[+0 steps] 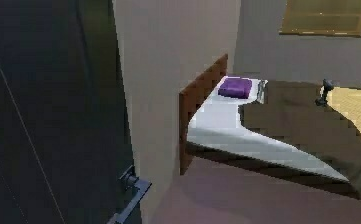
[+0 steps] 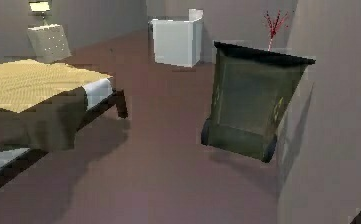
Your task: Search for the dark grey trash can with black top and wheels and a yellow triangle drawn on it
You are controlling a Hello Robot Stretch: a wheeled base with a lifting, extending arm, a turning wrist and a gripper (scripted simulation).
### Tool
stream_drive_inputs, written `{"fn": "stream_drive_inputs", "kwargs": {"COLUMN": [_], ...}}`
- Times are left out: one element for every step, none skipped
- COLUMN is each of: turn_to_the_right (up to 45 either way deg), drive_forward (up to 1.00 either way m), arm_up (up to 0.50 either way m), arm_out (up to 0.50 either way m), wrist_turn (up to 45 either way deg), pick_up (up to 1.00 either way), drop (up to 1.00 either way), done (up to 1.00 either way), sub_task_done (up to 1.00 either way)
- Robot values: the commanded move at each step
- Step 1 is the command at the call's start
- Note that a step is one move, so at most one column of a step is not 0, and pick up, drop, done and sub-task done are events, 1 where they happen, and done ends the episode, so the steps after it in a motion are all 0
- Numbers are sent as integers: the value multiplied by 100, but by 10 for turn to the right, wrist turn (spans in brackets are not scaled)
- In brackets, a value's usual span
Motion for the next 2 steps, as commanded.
{"fn": "stream_drive_inputs", "kwargs": {"turn_to_the_right": [450, 450], "drive_forward": [0, 0], "arm_up": [0, 0], "arm_out": [0, 0], "wrist_turn": [0, 0], "pick_up": [0, 0], "drop": [0, 0], "done": [0, 0], "sub_task_done": [0, 0]}}
